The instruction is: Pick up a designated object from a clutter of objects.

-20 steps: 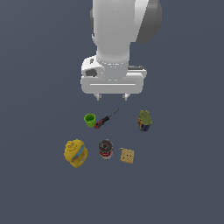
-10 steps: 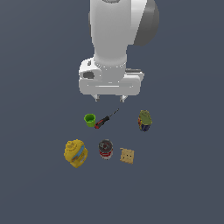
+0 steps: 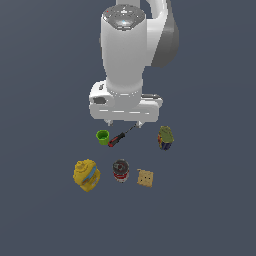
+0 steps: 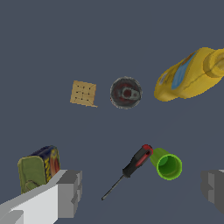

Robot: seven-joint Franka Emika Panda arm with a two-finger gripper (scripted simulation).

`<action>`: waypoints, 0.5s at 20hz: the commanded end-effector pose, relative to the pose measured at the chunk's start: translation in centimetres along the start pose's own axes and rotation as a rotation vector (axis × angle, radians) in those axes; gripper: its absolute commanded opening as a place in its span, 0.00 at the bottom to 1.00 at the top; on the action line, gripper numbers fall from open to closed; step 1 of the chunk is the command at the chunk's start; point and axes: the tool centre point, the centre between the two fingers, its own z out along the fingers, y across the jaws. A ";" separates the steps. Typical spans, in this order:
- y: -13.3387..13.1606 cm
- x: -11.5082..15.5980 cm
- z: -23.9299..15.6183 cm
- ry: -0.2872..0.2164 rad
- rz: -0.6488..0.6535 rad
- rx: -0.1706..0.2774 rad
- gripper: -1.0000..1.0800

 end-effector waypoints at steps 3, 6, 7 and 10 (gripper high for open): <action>0.1 2.1 2.5 0.004 0.051 0.006 0.96; 0.2 3.7 4.7 0.009 0.095 0.011 0.96; 0.3 4.3 5.6 0.010 0.111 0.012 0.96; 0.5 5.7 7.9 0.014 0.153 0.016 0.96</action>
